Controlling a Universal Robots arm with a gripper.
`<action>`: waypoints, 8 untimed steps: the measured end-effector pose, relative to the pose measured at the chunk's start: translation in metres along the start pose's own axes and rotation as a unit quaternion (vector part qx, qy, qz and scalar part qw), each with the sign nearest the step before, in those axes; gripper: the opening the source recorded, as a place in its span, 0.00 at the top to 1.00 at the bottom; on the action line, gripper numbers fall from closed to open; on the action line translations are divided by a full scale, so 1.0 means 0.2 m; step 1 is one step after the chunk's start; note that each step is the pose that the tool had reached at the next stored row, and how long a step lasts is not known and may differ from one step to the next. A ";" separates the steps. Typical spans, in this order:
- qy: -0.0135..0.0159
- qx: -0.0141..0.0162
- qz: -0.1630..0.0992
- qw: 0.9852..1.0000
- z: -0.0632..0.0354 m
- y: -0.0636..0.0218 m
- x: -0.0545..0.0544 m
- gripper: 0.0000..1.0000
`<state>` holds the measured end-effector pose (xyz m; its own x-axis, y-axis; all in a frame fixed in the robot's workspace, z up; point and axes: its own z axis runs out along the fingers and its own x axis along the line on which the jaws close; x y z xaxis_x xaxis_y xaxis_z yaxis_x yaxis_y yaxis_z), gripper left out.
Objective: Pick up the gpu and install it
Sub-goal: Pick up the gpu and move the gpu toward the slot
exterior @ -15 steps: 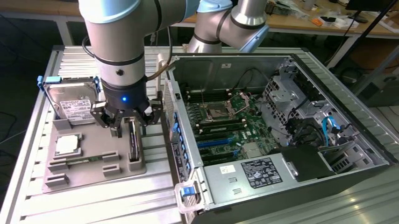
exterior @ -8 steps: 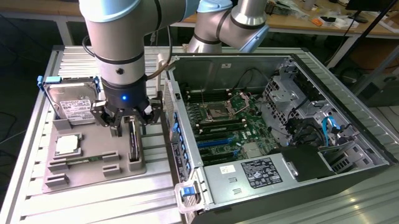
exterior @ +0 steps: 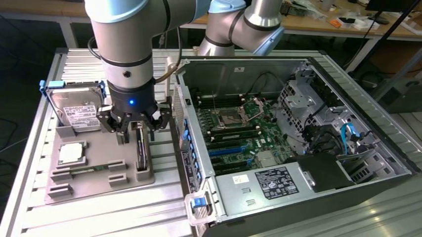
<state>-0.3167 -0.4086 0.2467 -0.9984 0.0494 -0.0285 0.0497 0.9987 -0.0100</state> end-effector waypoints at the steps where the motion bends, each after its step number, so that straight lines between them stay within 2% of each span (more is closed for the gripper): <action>1: 0.000 0.000 0.000 1.000 0.000 0.000 0.00 0.41; 8: 0.000 0.000 0.000 1.000 0.000 0.000 0.00 0.43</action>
<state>-0.3167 -0.4085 0.2468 -0.9984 0.0495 -0.0285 0.0498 0.9987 -0.0102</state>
